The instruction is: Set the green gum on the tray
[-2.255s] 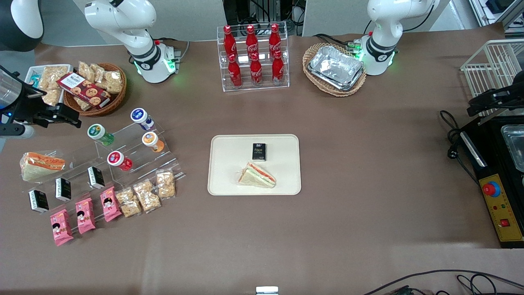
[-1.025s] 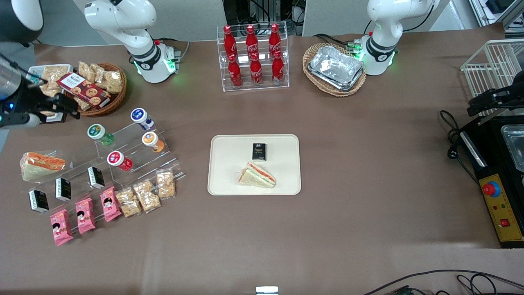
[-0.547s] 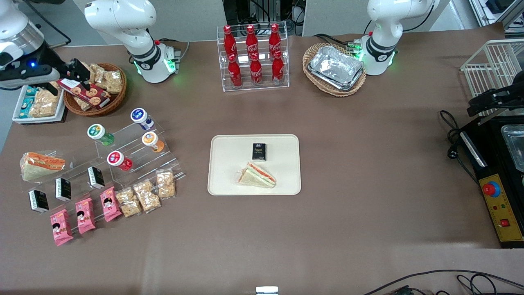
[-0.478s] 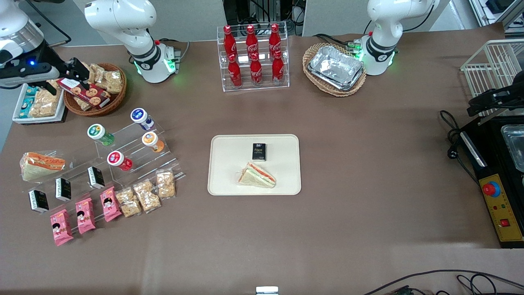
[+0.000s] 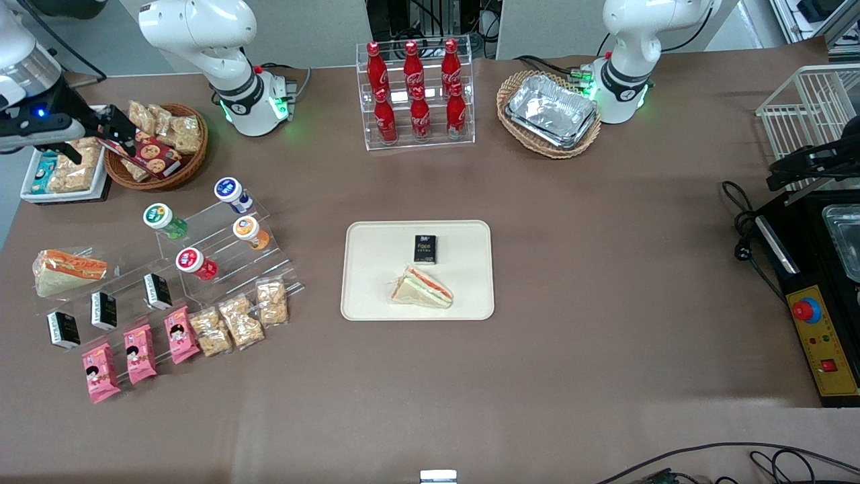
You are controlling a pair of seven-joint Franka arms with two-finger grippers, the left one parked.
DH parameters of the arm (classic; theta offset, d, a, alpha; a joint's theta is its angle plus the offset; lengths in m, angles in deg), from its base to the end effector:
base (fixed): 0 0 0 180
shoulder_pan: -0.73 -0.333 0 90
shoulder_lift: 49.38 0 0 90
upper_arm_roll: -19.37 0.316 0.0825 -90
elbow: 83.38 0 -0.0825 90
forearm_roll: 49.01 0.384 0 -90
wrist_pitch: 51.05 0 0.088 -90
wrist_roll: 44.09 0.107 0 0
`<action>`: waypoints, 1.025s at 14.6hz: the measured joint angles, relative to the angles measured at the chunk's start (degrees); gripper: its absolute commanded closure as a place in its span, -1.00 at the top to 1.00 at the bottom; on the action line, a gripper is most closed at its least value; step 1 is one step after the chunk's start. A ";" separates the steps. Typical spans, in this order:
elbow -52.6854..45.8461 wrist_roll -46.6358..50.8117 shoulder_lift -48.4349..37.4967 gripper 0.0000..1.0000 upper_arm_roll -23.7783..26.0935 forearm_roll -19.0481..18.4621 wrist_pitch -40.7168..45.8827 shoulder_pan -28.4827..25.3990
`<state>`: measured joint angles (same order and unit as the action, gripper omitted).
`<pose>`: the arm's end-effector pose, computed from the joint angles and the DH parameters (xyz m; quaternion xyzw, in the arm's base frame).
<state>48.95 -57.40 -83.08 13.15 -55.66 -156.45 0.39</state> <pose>0.3827 -0.0559 0.5682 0.9944 0.0841 0.0530 0.0355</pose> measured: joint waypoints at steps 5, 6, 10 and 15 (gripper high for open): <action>5.11 -0.25 4.99 1.00 -1.26 -1.12 -10.38 0.22; 6.65 -0.44 6.22 1.00 -1.91 -1.21 -13.15 0.36; 12.36 -0.77 11.89 1.00 -2.93 -1.27 -25.32 1.74; 16.14 -0.90 16.13 1.00 -2.94 -1.28 -33.00 2.90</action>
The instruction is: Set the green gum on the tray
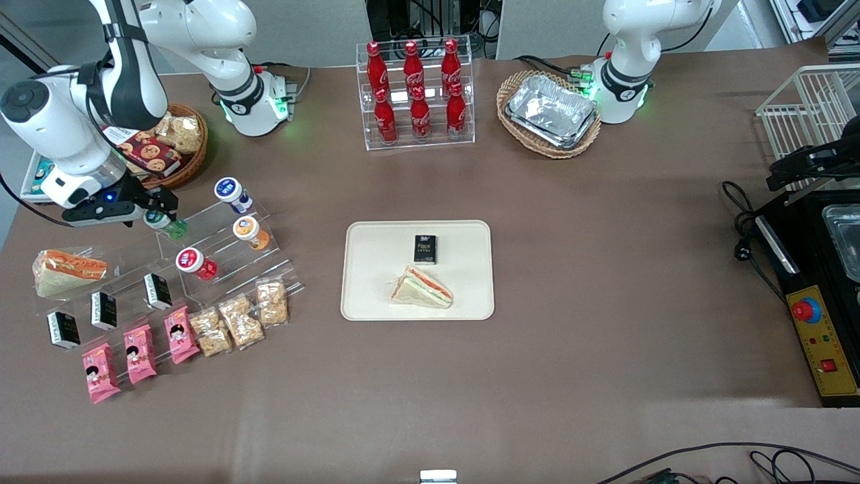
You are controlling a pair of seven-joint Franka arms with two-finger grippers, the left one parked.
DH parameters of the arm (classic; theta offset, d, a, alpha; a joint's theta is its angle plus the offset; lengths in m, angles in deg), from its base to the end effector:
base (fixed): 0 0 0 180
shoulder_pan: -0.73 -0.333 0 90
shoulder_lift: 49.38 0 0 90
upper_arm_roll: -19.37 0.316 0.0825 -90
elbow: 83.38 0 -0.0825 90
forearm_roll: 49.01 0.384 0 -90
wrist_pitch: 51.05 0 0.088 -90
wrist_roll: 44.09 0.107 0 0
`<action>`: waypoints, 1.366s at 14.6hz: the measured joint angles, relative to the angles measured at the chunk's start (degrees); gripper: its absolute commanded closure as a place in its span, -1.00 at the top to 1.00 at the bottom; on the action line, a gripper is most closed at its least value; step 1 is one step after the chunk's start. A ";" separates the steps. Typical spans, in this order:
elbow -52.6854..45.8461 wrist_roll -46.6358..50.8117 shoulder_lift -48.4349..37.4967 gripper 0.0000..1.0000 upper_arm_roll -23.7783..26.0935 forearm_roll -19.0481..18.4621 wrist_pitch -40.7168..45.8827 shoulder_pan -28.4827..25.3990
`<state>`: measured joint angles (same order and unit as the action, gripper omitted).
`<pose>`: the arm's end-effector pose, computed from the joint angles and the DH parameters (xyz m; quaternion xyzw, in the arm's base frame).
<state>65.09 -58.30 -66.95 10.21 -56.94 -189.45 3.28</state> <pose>0.4201 -0.0866 0.3739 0.9950 0.0725 0.0574 0.0388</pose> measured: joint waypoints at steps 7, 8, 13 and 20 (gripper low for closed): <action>0.19 0.43 3.08 0.77 -0.02 0.00 -2.20 0.01; 0.19 0.55 3.07 0.68 -0.02 0.00 -2.19 0.01; 0.18 1.82 2.63 0.05 0.14 0.01 -2.00 -0.26; 0.09 2.61 2.45 -0.43 0.22 0.01 -1.18 -0.41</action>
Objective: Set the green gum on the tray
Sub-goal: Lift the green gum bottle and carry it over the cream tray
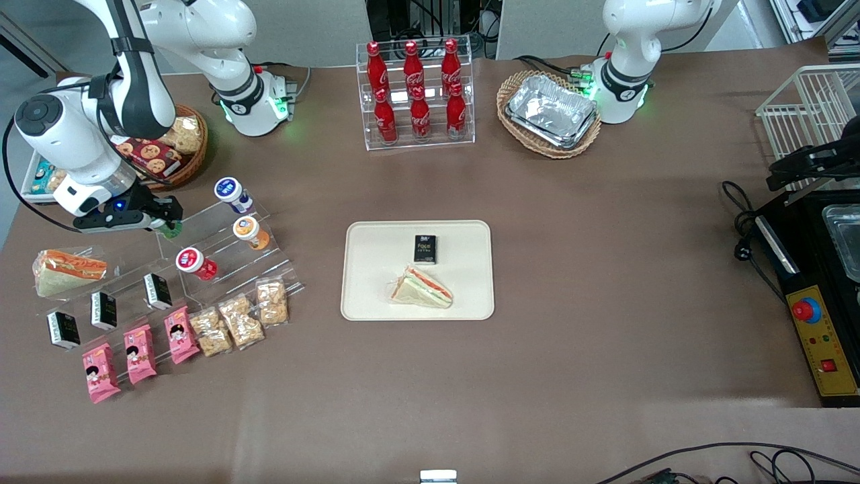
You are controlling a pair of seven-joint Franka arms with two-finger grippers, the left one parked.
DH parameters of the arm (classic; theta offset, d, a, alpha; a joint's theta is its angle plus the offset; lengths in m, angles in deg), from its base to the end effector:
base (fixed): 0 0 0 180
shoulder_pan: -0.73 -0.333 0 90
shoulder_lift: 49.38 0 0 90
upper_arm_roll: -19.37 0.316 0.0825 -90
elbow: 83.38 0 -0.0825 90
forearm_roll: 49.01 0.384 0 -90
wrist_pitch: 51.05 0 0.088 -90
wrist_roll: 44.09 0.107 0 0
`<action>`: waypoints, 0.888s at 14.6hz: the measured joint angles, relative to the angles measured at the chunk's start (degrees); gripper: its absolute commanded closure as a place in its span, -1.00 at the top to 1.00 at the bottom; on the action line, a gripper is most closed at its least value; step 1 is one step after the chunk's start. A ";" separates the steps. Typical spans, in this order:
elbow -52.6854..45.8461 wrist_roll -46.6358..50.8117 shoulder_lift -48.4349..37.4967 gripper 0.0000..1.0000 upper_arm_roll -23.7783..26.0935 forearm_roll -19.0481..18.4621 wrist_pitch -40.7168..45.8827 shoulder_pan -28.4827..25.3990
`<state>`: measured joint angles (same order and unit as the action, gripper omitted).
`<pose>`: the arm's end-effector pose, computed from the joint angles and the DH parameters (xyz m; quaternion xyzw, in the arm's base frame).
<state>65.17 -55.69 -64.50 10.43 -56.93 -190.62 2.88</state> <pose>0.4240 -0.0821 0.3572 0.9966 0.0562 0.0466 0.0370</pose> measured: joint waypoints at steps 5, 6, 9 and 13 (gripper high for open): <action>-5.78 0.11 -4.62 -0.45 1.96 0.51 13.07 -0.16; -8.81 0.41 -6.83 -0.45 3.21 1.80 19.35 -0.52; -20.58 5.04 -12.56 -0.45 8.72 5.80 37.20 -1.94; -29.16 22.20 -13.14 -0.47 23.11 11.04 43.06 -2.45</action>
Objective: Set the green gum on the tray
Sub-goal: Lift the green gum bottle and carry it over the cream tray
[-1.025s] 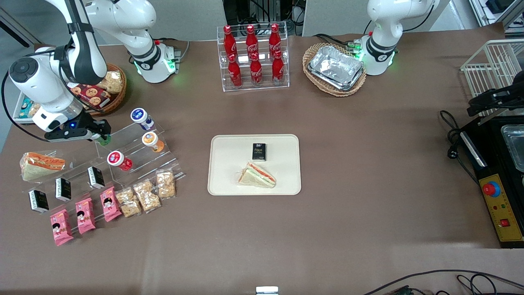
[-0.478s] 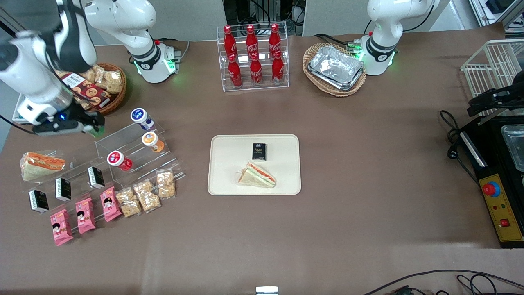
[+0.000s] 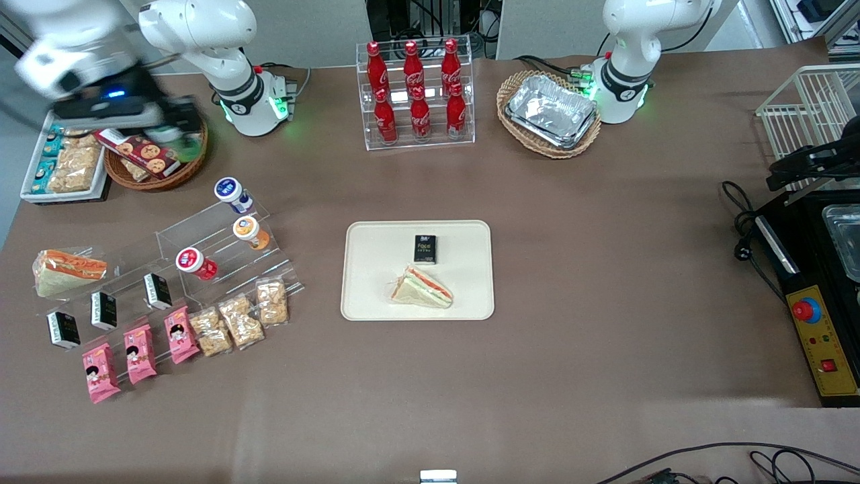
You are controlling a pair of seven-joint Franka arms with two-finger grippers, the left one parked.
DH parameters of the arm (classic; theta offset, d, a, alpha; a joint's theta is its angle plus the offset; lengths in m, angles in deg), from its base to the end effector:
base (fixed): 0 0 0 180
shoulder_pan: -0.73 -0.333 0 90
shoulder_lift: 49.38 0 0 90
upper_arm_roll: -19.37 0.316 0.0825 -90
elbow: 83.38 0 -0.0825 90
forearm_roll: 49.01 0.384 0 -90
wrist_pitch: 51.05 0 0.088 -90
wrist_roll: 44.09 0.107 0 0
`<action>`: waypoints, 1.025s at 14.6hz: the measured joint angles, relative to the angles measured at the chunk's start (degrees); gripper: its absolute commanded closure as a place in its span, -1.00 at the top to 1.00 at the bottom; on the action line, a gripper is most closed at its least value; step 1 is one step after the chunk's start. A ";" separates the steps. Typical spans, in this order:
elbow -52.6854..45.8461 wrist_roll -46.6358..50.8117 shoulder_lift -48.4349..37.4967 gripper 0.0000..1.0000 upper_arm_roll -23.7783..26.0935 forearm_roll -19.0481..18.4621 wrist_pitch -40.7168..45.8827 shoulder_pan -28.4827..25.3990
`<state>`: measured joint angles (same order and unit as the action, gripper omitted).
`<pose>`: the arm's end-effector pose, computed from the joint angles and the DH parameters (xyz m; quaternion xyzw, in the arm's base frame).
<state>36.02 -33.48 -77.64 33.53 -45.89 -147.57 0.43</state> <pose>0.3912 0.1287 0.6193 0.9985 0.0197 0.0460 0.0219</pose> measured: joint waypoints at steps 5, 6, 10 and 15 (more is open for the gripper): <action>-0.78 24.11 7.07 -0.49 19.66 1.77 -6.50 -0.33; -0.77 27.29 9.47 -0.49 22.24 1.79 -8.85 -0.32; 0.40 37.00 20.86 -0.50 28.23 1.01 -21.99 -0.29; 4.23 55.82 35.13 -0.51 32.15 -19.34 -31.73 -3.57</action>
<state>40.25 22.33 -42.51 65.68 -65.23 -179.30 -3.14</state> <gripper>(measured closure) 0.546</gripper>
